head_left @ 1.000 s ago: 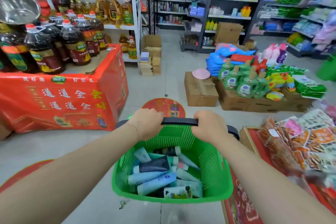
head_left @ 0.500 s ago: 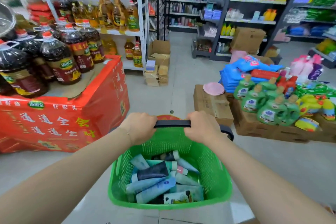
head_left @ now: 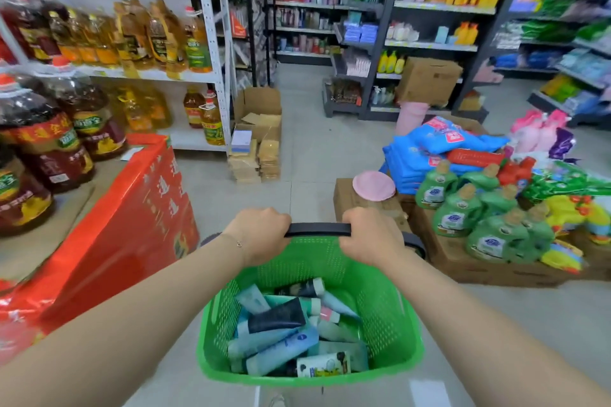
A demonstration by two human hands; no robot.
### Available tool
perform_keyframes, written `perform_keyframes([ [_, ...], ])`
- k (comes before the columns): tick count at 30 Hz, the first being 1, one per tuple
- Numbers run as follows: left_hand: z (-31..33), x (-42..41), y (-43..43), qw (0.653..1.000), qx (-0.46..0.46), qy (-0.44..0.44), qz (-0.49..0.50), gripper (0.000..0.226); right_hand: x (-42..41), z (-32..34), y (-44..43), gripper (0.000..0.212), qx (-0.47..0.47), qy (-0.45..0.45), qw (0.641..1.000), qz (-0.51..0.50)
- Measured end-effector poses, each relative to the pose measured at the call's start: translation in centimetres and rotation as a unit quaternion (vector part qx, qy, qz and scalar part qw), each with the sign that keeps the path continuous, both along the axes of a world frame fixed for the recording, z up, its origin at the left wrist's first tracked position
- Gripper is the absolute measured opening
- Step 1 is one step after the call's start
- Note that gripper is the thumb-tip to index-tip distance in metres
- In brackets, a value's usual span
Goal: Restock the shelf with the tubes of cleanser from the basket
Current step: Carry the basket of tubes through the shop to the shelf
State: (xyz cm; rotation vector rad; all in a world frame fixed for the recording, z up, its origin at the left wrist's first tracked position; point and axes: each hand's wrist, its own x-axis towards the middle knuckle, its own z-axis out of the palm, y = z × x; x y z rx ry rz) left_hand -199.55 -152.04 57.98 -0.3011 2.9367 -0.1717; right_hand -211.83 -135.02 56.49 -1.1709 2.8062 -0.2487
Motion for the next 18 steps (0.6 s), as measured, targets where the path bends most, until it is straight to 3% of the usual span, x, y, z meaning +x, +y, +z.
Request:
perform_keyframes([
  [8,0.0,-14.0,-8.9,0.999,0.006,-0.007,-0.040,0.027,-12.7,-0.3,-8.1,0.004,0.016,0.001,0.999,-0.027],
  [18,-1.7,-30.2,-17.7,0.998,-0.003,-0.003,-0.056,0.027,-29.1,-1.8,-16.4,0.014,0.012,0.016,1.000,-0.019],
])
